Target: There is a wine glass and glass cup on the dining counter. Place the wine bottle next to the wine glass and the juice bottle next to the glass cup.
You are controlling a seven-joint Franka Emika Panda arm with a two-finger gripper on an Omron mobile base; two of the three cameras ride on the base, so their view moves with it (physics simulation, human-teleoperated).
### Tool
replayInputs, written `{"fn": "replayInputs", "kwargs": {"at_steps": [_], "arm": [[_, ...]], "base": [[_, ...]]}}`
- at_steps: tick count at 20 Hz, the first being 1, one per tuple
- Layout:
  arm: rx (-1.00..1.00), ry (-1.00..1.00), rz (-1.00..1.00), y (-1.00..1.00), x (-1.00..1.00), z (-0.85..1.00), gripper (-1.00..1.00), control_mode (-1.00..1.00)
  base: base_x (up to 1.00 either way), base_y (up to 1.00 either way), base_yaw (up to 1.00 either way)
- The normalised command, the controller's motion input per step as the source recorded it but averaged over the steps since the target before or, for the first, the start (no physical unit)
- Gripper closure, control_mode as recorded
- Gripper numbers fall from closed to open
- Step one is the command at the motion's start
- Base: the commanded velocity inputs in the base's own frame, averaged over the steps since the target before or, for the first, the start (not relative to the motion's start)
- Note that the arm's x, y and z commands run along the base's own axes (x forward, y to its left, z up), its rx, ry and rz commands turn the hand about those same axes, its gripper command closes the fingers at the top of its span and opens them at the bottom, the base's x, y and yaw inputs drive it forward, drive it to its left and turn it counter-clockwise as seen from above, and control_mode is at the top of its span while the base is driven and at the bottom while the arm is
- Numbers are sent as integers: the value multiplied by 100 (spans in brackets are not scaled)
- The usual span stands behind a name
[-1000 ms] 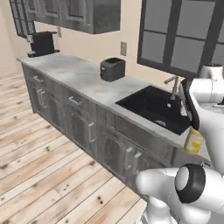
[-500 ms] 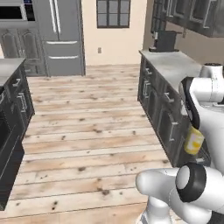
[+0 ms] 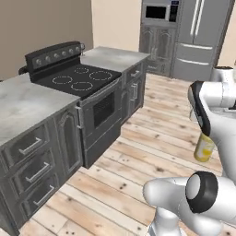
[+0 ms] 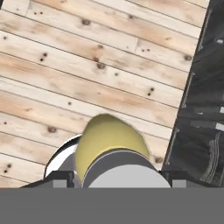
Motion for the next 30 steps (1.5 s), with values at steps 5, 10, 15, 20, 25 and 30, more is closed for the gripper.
{"fn": "replayInputs", "kwargs": {"at_steps": [5,10,15,20,25,30], "arm": [[0,0,0,0,0,0,100,100],[0,0,0,0,0,0,100,100],[0,0,0,0,0,0,100,100],[0,0,0,0,0,0,100,100],[0,0,0,0,0,0,100,100],[0,0,0,0,0,0,100,100]], "base": [[28,-22,51],[55,-34,12],[61,-36,13],[63,-41,11],[65,-42,9],[68,-41,9]]}}
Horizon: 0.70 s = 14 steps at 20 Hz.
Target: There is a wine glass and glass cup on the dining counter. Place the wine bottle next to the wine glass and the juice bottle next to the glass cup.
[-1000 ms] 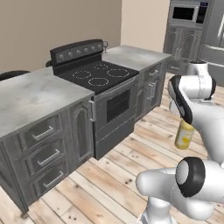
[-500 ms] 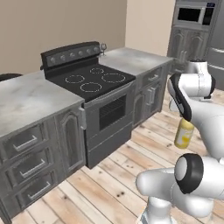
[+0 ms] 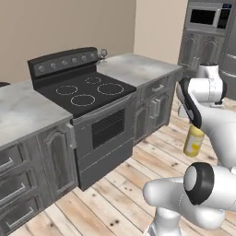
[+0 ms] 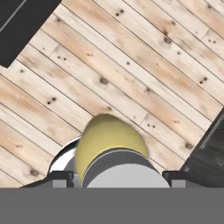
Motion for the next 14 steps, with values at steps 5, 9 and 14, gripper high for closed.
{"fn": "replayInputs", "kwargs": {"at_steps": [5,9,14], "arm": [[0,0,0,0,0,0,100,100],[0,0,0,0,0,0,100,100],[0,0,0,0,0,0,100,100]], "base": [[69,-41,8],[64,-45,7],[61,-46,8]]}}
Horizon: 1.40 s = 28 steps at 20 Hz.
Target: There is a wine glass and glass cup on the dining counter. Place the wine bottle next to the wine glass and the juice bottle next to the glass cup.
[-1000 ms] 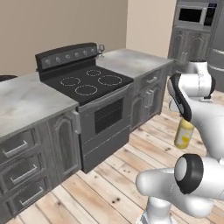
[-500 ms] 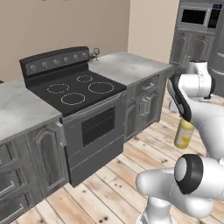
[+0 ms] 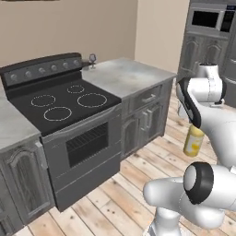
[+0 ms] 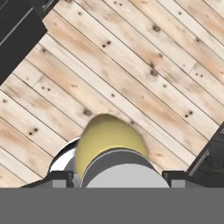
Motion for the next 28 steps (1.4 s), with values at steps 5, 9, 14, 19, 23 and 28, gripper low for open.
{"fn": "replayInputs", "kwargs": {"at_steps": [5,9,14,19,23,28], "arm": [[0,0,0,0,0,0,100,100],[0,0,0,0,0,0,100,100],[0,0,0,0,0,0,100,100],[0,0,0,0,0,0,100,100],[0,0,0,0,0,0,100,100],[0,0,0,0,0,0,100,100]], "base": [[58,-45,9],[57,-46,10],[57,-45,12],[58,-44,12],[58,-44,12],[58,-45,12]]}}
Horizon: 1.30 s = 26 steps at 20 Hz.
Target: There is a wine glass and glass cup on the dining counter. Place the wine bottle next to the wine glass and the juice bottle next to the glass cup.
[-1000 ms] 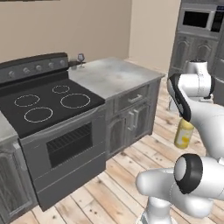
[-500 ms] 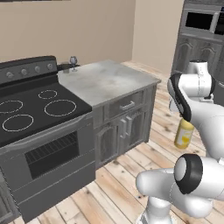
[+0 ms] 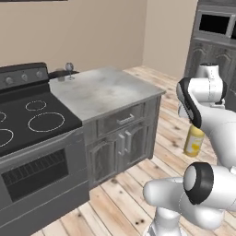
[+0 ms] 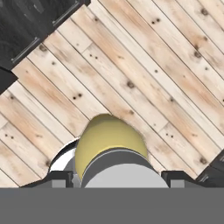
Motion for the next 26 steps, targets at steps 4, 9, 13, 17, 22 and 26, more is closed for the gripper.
{"fn": "replayInputs", "kwargs": {"at_steps": [4,9,13,17,22,26], "arm": [[0,0,0,0,0,0,100,100],[0,0,0,0,0,0,100,100],[0,0,0,0,0,0,100,100],[0,0,0,0,0,0,100,100],[0,0,0,0,0,0,100,100],[0,0,0,0,0,0,100,100]], "base": [[58,-45,12],[58,-45,12],[58,-45,11],[60,-43,9],[61,-43,9],[61,-42,10]]}}
